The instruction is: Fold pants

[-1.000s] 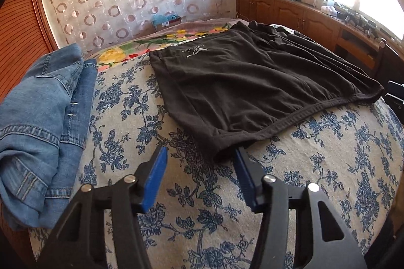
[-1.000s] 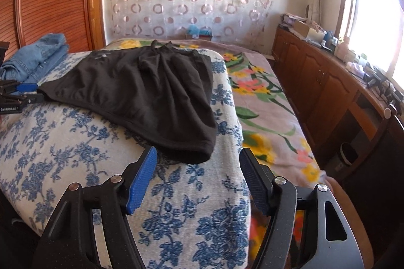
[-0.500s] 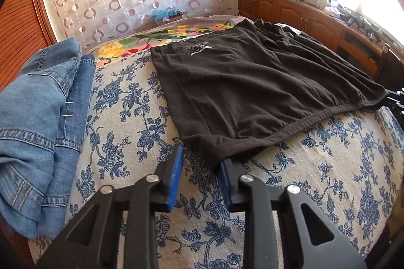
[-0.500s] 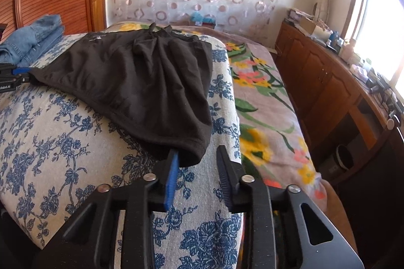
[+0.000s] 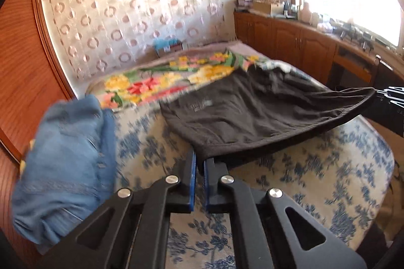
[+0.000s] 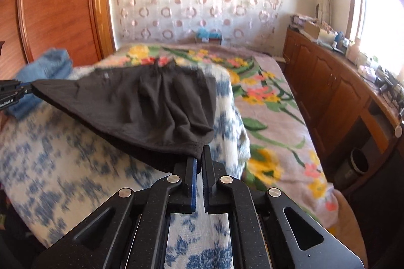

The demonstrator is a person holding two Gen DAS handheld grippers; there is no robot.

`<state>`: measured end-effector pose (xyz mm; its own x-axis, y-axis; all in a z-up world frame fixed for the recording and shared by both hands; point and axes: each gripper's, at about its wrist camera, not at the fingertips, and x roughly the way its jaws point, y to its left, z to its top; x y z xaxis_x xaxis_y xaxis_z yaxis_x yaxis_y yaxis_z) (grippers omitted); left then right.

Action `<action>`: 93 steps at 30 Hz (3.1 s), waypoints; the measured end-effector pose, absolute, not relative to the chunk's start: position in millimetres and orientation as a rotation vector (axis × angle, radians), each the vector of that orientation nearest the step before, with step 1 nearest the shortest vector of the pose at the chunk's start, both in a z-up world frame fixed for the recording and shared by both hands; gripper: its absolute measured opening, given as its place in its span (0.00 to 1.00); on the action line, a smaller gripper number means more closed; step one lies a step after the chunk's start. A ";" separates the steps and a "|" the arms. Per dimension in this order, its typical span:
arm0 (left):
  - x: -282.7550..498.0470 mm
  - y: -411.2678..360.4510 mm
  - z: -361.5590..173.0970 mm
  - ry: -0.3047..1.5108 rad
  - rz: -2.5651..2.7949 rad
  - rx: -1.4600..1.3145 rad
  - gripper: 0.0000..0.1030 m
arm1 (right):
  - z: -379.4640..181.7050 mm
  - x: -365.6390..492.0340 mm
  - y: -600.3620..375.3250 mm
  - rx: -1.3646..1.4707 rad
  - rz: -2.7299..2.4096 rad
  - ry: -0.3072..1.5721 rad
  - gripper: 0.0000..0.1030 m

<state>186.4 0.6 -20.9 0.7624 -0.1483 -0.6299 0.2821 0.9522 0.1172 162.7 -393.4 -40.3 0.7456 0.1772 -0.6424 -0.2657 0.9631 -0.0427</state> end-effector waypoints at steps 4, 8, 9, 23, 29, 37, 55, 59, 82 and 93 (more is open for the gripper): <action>183.3 14.5 7.6 0.628 -0.222 0.191 0.01 | -9.8 166.3 -382.9 -0.137 0.264 0.635 0.00; 176.7 30.1 31.7 0.593 -0.209 0.176 0.01 | 31.2 163.9 -374.2 -0.137 0.292 0.558 0.00; 174.9 32.8 36.5 0.586 -0.208 0.175 0.01 | 40.5 162.3 -373.8 -0.132 0.300 0.541 0.00; 206.4 62.7 99.6 0.531 -0.160 0.159 0.00 | 127.3 182.5 -337.8 -0.184 0.335 0.419 0.00; 247.9 68.6 117.8 0.530 -0.116 0.177 0.00 | 146.7 231.6 -323.2 -0.196 0.292 0.409 0.00; 239.2 75.7 144.8 0.453 -0.095 0.175 0.00 | 174.8 240.1 -323.5 -0.176 0.283 0.331 0.00; 114.1 54.0 -43.9 0.672 -0.188 0.196 0.00 | -39.0 144.3 -347.6 -0.135 0.418 0.710 0.00; 95.8 56.5 -53.0 0.672 -0.184 0.176 0.00 | -57.8 120.0 -352.4 -0.109 0.412 0.732 0.00; 42.5 66.0 -99.5 0.753 -0.194 0.094 0.01 | -97.3 65.7 -361.9 -0.032 0.413 0.818 0.01; 29.3 73.7 -86.7 0.723 -0.198 0.062 0.11 | -86.6 56.5 -368.2 -0.029 0.403 0.797 0.05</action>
